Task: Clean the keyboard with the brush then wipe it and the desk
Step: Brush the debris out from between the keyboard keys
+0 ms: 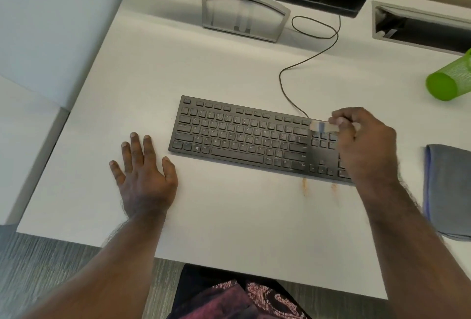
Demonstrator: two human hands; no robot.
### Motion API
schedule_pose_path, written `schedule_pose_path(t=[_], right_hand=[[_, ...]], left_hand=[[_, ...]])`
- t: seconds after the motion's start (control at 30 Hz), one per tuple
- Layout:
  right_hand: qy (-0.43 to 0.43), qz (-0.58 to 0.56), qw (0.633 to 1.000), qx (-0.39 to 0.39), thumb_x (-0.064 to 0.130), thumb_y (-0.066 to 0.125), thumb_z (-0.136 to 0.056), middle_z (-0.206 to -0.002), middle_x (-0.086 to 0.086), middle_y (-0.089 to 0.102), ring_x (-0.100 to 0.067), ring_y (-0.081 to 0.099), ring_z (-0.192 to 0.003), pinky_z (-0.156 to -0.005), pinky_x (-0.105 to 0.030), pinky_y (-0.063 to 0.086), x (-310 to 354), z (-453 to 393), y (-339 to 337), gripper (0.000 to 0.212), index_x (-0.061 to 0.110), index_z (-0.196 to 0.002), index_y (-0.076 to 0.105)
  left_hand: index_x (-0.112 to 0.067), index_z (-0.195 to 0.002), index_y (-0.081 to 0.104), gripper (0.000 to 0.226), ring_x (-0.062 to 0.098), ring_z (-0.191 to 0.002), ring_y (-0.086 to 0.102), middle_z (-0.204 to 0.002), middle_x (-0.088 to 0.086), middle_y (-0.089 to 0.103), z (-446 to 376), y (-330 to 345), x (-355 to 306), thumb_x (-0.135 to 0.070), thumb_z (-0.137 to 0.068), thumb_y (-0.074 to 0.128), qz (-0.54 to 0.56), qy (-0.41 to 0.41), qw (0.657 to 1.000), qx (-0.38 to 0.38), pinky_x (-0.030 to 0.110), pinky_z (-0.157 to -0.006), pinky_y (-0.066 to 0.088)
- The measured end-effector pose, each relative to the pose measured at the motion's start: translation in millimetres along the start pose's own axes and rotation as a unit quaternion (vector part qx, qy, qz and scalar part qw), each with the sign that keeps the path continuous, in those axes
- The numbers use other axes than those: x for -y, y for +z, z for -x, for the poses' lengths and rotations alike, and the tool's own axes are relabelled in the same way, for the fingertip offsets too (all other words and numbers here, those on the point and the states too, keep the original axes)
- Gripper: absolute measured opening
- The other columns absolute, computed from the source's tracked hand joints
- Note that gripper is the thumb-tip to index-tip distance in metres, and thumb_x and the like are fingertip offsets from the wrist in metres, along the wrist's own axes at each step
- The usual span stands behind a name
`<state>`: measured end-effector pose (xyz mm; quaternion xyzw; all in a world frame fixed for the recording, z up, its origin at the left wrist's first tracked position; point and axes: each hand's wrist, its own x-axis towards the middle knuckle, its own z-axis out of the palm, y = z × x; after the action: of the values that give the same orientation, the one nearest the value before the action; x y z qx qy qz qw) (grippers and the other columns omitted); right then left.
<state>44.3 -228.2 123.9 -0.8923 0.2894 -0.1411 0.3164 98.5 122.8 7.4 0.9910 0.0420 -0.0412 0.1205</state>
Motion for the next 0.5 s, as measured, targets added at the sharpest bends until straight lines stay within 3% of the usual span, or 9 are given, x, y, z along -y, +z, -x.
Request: schedule_pose_path(t=[0.07, 0.17, 0.23, 0.4, 0.5], right_hand=[[0.028, 0.013, 0.999, -0.04, 0.018, 0.052, -0.096, -0.095, 0.011, 0.072, -0.009, 0.063, -0.085, -0.073, -0.016, 0.046, -13, -2, -15, 0.019, 0.02, -0.103, 0.07], [0.021, -0.015, 0.999, -0.045, 0.016, 0.053, -0.097, -0.094, 0.013, 0.07, -0.002, 0.06, -0.086, -0.072, 0.001, 0.037, -18, 0, -19, 0.019, 0.019, -0.103, 0.07], [-0.008, -0.029, 0.999, -0.022, 0.017, 0.054, -0.097, -0.094, 0.016, 0.07, 0.0, 0.061, -0.09, -0.075, 0.001, 0.038, -21, 4, -20, 0.018, 0.02, -0.102, 0.07], [0.016, 0.001, 1.0, -0.02, 0.017, 0.052, -0.099, -0.096, 0.008, 0.07, -0.008, 0.062, -0.083, -0.06, 0.001, 0.038, -35, 8, -29, 0.018, 0.02, -0.102, 0.069], [0.015, -0.002, 0.999, -0.033, 0.018, 0.052, -0.099, -0.095, 0.009, 0.069, -0.008, 0.062, -0.076, -0.059, 0.0, 0.04, -38, 13, -34, 0.018, 0.022, -0.103, 0.069]], left_hand=[[-0.018, -0.163, 0.017, 0.073, 0.025, -0.158, 0.003, -0.172, 0.003, 0.006, 0, 1, 0, -0.046, -0.096, 0.025, 0.001, 0.003, 1.0, -0.004, 0.054, -0.126, -0.001], [-0.018, -0.163, 0.019, 0.072, 0.026, -0.158, 0.004, -0.172, 0.004, 0.007, -1, 0, 6, -0.047, -0.097, 0.025, -0.001, 0.001, 1.0, -0.009, 0.054, -0.126, 0.0], [-0.017, -0.162, 0.019, 0.073, 0.026, -0.158, 0.005, -0.172, 0.005, 0.007, 0, 1, 4, -0.047, -0.096, 0.025, 0.0, 0.002, 1.0, -0.009, 0.054, -0.126, 0.0], [-0.015, -0.161, 0.022, 0.073, 0.028, -0.158, 0.008, -0.171, 0.007, 0.011, -1, 1, 0, -0.046, -0.095, 0.025, 0.003, 0.004, 1.0, -0.017, 0.056, -0.126, 0.002], [-0.016, -0.161, 0.021, 0.073, 0.028, -0.158, 0.007, -0.171, 0.007, 0.011, -1, 1, 0, -0.046, -0.096, 0.025, 0.003, 0.007, 1.0, -0.018, 0.056, -0.126, 0.002]])
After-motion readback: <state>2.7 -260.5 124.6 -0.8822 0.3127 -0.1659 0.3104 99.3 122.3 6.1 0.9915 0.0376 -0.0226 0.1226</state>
